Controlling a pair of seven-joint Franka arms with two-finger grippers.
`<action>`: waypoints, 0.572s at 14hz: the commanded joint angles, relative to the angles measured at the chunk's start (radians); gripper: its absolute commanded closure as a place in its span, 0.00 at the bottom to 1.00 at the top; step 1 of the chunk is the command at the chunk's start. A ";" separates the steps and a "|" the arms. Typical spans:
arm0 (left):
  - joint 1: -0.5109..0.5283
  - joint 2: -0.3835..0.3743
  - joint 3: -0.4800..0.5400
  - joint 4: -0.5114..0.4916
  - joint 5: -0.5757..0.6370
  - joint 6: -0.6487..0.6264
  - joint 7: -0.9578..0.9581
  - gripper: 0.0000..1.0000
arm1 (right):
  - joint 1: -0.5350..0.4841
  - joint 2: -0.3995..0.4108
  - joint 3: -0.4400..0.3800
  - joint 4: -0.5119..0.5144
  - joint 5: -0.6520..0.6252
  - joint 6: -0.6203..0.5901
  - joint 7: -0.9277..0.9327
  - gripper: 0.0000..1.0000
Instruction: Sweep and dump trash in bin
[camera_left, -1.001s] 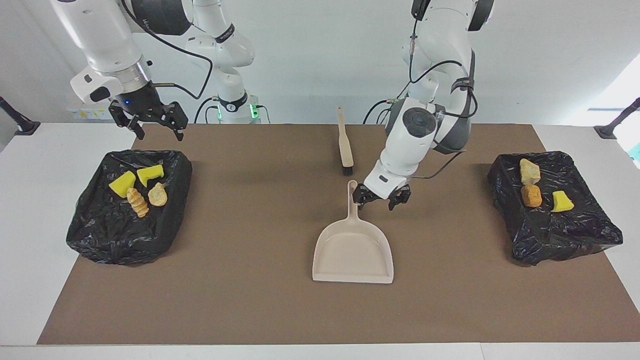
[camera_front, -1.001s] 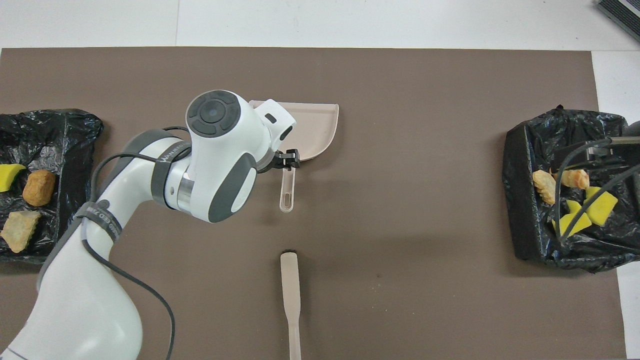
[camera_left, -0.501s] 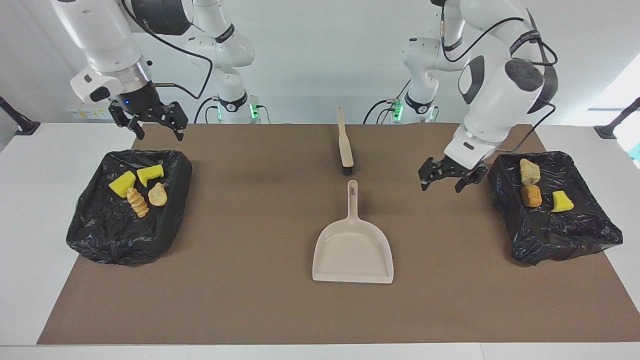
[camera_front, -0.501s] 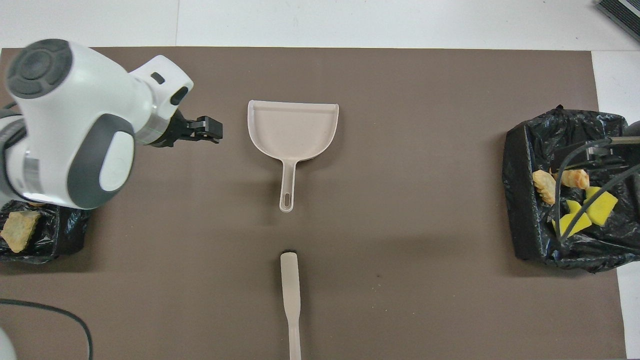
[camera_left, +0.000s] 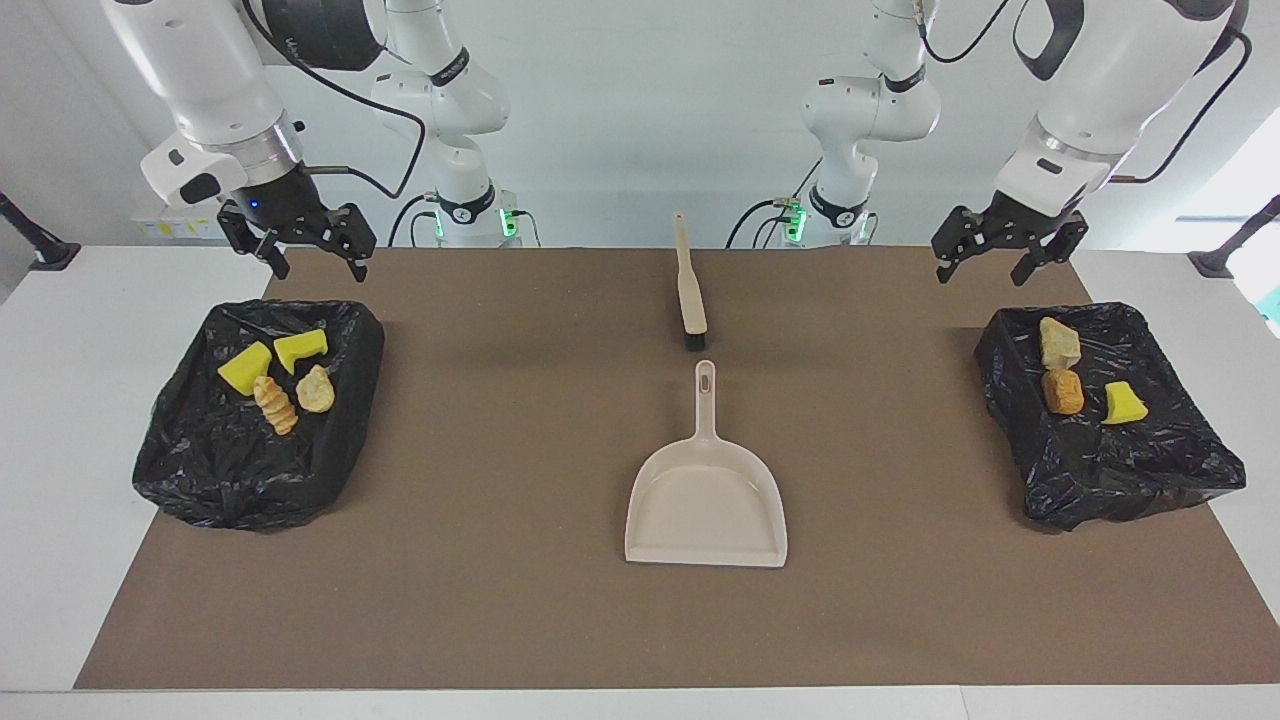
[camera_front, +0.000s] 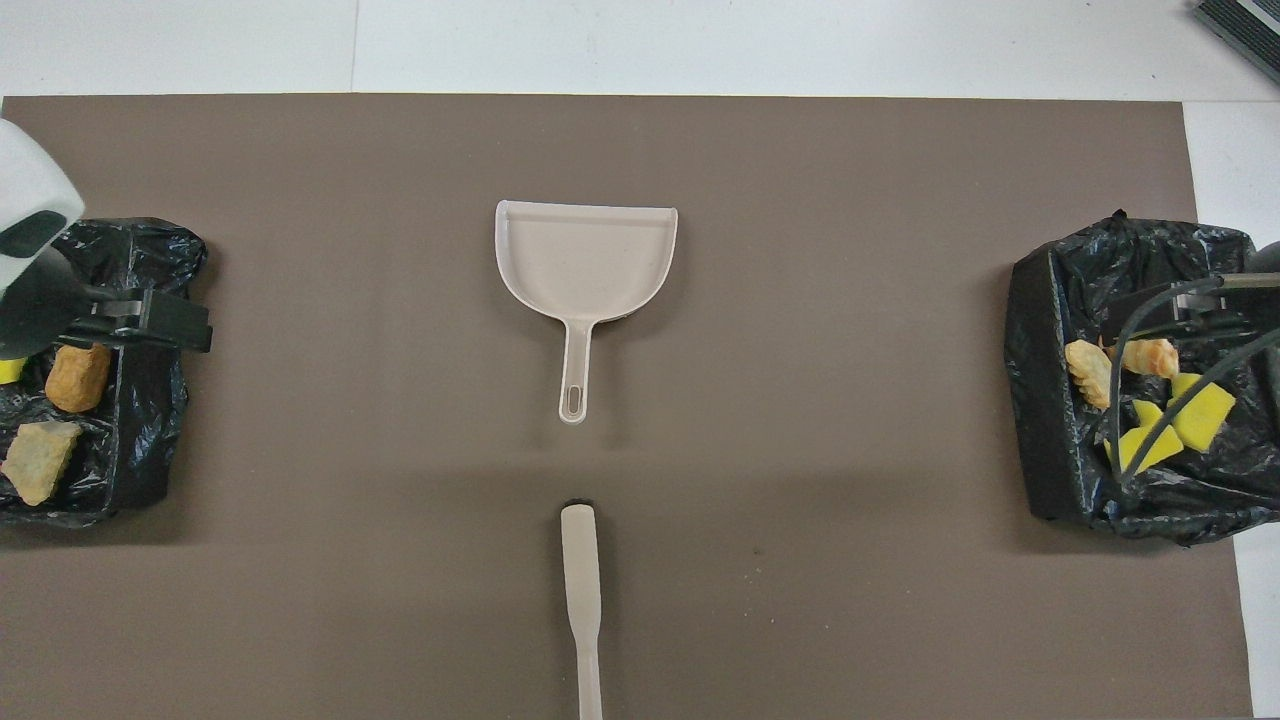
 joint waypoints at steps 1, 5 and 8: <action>0.001 0.020 0.000 0.092 0.042 -0.119 0.021 0.00 | -0.006 -0.018 0.005 -0.020 0.016 0.005 0.016 0.00; 0.004 -0.006 0.007 0.085 0.058 -0.123 0.045 0.00 | -0.006 -0.018 0.005 -0.020 0.016 0.005 0.016 0.00; 0.003 -0.007 0.009 0.077 0.056 -0.116 0.045 0.00 | -0.006 -0.018 0.005 -0.020 0.016 0.005 0.016 0.00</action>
